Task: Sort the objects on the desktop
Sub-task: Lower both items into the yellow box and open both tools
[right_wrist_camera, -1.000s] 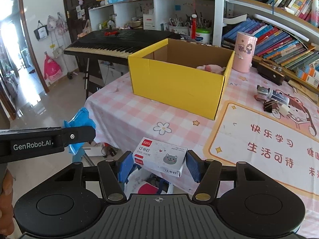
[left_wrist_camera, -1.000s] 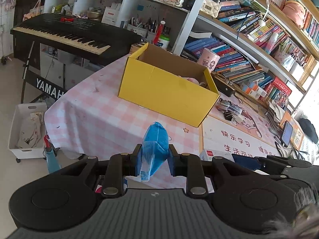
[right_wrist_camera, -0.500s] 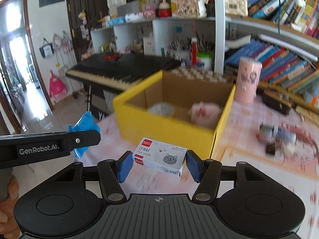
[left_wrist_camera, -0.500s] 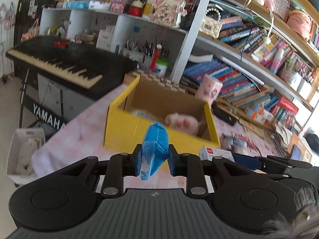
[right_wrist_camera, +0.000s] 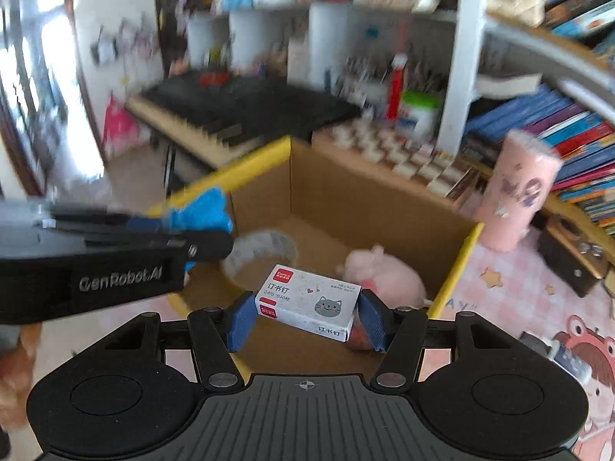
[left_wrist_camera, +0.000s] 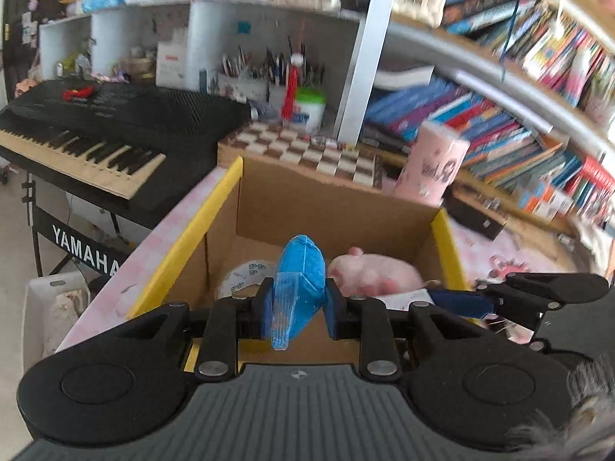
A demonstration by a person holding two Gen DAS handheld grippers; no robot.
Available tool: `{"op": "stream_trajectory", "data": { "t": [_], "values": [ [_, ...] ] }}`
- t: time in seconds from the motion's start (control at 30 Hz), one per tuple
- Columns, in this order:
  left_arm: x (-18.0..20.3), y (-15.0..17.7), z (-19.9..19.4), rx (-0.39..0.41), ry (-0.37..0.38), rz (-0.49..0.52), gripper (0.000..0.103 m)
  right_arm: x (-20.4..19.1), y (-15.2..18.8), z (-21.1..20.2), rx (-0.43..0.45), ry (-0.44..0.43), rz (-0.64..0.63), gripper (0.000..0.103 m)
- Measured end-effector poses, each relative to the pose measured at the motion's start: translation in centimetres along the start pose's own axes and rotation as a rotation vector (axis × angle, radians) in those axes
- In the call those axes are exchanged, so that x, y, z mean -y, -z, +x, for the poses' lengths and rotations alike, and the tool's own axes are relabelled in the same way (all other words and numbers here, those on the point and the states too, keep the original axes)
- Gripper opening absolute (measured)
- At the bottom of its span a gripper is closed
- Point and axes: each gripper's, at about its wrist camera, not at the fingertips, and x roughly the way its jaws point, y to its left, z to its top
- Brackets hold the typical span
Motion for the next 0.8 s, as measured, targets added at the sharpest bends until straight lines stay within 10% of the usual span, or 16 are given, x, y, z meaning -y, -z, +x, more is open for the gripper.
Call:
{"op": "stream_trajectory", "data": {
  "t": [0.5,0.57,0.67,0.8],
  "values": [
    [0.2,-0.2,8.2,-0.263,0.006,0.026,0.026,1.6,-1.3,5.7,-0.256,-0.218,-0.026,0.056],
    [0.1,-0.2,8.2,-0.257,0.000,0.026,0.031,1.4,-1.0,5.3,-0.231,-0.207,-0.030,0.058],
    [0.4,-0.4,6.9,-0.188,-0.043,0.047,0.069,1.2,-0.9,4.6,-0.193,-0.179,-0.031,0.059],
    [0.6,-0.9,3.6,-0.061,-0.036,0.053,0.075,1.7,-0.6,1.4,-0.098,-0.154,0.041,0.059]
  ]
}}
